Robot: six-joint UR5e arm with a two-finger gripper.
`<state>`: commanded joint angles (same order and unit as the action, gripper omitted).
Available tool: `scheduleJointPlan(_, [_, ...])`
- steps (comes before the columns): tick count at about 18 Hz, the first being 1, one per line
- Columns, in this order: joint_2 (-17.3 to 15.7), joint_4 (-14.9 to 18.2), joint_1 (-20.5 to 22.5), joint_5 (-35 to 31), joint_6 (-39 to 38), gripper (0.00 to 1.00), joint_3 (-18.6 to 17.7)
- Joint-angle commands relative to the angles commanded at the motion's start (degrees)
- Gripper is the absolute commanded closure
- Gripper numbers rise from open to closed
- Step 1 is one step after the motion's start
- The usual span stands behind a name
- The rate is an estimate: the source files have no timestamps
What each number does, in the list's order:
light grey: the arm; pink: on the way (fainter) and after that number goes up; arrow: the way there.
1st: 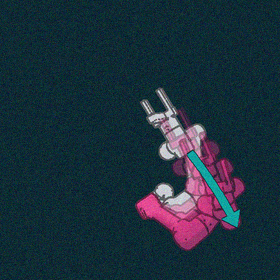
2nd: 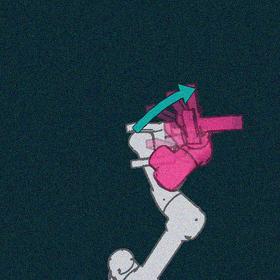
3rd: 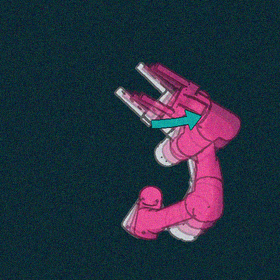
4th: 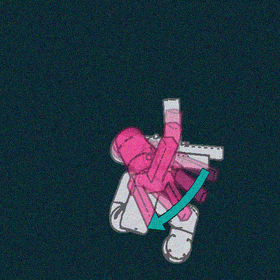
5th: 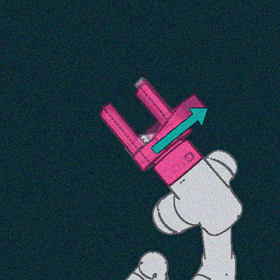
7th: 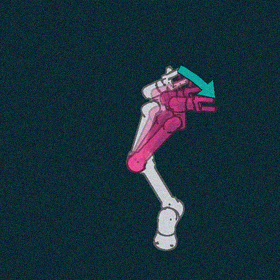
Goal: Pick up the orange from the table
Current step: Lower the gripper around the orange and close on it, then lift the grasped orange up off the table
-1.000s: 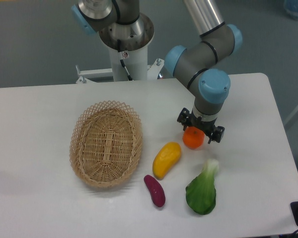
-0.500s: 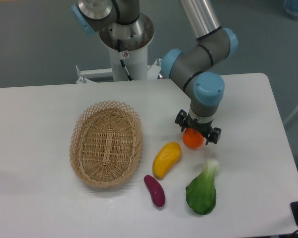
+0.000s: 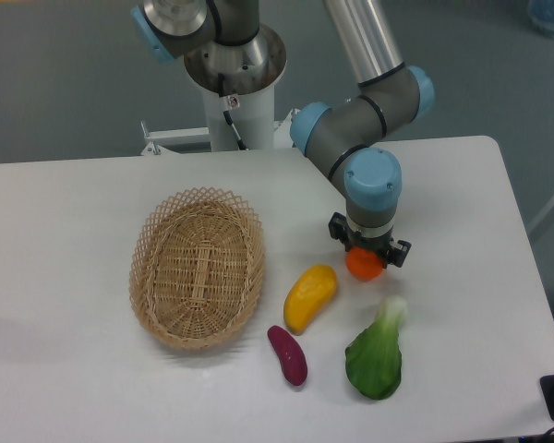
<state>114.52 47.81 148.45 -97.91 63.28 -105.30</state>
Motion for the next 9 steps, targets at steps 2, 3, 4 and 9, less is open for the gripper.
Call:
scheduleJointPlan(2, [0.09, 0.18, 0.0, 0.09, 0.09, 0.34, 1.05])
scheduleJointPlan(3, [0.0, 0.87, 0.09, 0.18, 0.18, 0.34, 1.93])
scheduleJointPlan(4, [-0.26, 1.84, 0.26, 0.26, 0.27, 0.34, 3.16])
scheduleJointPlan(9, [-0.7, 8.08, 0.79, 4.22, 0.27, 0.33, 8.87])
